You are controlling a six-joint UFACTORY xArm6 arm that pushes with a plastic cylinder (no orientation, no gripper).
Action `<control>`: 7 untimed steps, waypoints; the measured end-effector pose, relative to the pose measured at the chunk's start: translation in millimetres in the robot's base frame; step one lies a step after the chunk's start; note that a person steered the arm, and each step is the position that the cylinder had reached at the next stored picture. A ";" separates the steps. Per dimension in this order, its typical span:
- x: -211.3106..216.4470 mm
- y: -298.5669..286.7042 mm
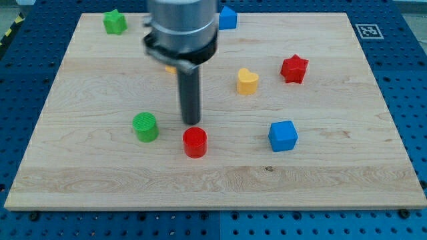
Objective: Move the red circle to the left of the blue cube
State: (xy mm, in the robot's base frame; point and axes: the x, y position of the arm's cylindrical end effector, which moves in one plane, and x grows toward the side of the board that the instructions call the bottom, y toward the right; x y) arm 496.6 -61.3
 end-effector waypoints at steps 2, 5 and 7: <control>39.0 -44.8; 43.3 24.3; 55.3 72.7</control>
State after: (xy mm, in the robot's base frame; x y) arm 551.9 11.4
